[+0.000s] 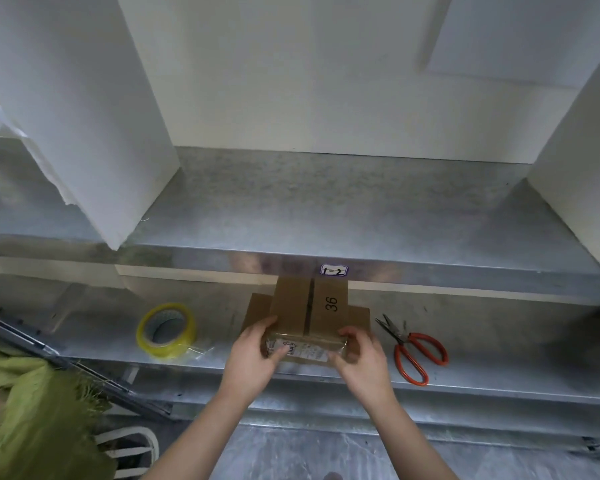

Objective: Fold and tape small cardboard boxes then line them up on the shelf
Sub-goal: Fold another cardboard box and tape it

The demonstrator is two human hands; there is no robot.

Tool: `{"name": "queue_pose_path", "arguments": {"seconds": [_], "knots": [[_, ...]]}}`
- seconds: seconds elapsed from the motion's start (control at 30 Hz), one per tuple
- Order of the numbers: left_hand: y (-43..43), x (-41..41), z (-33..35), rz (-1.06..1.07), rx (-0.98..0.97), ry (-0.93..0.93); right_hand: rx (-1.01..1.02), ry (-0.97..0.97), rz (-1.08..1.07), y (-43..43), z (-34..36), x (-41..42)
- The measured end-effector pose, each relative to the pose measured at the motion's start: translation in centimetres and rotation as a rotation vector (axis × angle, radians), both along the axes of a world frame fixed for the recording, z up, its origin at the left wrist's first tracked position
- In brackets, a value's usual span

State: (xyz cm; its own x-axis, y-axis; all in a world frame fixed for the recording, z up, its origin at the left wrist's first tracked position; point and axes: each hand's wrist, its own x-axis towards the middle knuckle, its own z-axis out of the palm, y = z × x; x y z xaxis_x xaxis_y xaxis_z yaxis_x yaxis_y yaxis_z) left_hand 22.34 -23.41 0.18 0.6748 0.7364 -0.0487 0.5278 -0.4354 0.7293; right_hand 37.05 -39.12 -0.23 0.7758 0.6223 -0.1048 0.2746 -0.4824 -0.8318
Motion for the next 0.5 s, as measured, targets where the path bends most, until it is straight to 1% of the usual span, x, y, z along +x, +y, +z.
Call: {"name": "queue_pose_path", "arguments": {"seconds": [0.1,0.2,0.27,0.33,0.43,0.5], "knots": [[1.2,0.3,-0.1,-0.049,0.113,0.046,-0.017,-0.1,-0.006,0.4,-0.5,-0.1],[1.4,1.0,-0.6,-0.072,0.244,0.088,-0.005,-0.225,-0.085,1.2,-1.2,-1.1],[1.1,1.2,-1.3,-0.078,0.296,0.094,-0.019,-0.284,-0.105,1.6,-1.7,-1.8],[0.7,1.1,-2.1,-0.072,0.312,0.091,-0.01,-0.296,-0.1,1.5,-2.2,-2.1],[0.4,1.3,-2.7,-0.052,0.249,0.08,-0.013,-0.258,-0.085,1.4,-2.5,-1.8],[0.4,1.8,-2.7,-0.007,0.223,0.111,-0.042,-0.232,-0.094,1.7,-2.3,-1.5]]}}
